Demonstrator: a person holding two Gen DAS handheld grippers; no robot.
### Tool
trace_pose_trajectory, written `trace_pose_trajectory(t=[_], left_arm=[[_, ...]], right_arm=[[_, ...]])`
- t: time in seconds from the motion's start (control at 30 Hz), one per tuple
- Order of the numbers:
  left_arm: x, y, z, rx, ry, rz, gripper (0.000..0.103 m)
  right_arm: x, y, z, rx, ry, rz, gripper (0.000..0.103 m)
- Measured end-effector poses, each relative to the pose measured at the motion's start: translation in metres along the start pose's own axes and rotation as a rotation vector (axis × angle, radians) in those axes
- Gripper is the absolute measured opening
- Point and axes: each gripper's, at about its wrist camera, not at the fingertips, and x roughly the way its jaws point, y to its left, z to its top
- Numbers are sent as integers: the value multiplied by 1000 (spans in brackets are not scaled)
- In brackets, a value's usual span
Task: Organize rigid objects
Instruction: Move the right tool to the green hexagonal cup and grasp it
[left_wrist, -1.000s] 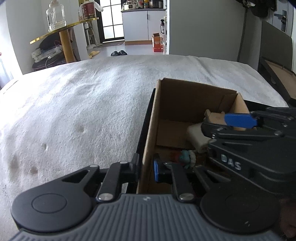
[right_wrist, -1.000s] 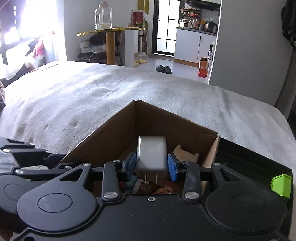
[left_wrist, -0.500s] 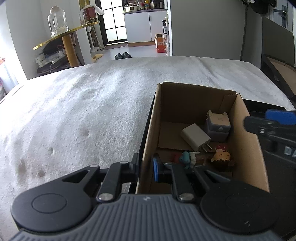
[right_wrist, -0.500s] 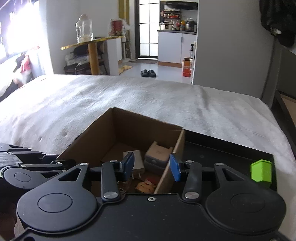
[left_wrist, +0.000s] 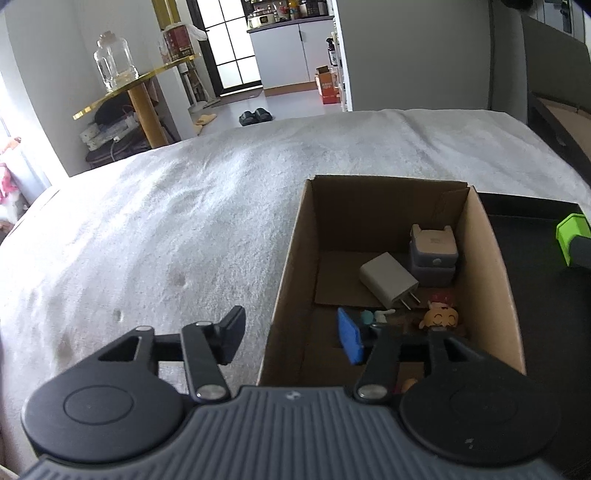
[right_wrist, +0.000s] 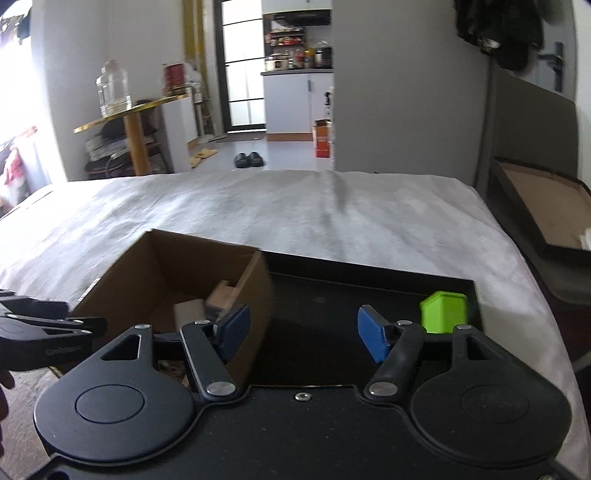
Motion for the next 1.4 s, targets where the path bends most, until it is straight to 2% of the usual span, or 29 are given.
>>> trace_pose_trajectory(t=[0.27, 0.7, 0.93, 1.13, 1.23, 1.4], left_arm=[[-1, -15, 4, 46, 3, 37, 64], [6, -34, 6, 102, 34, 89, 66], [6, -40, 7, 121, 34, 104, 66], [8, -41, 7, 122, 41, 112, 66], [7, -42, 6, 129, 39, 110, 66], [7, -40, 7, 117, 41, 103, 66]], right_arm=[[8, -30, -21, 49, 34, -20, 65], [35, -80, -28, 128, 43, -120, 64], [61, -104, -22, 140, 43, -174, 55], [75, -110, -23, 126, 59, -183, 55], [82, -110, -26, 114, 88, -173, 43], [79, -102, -26, 82, 116, -172, 42]])
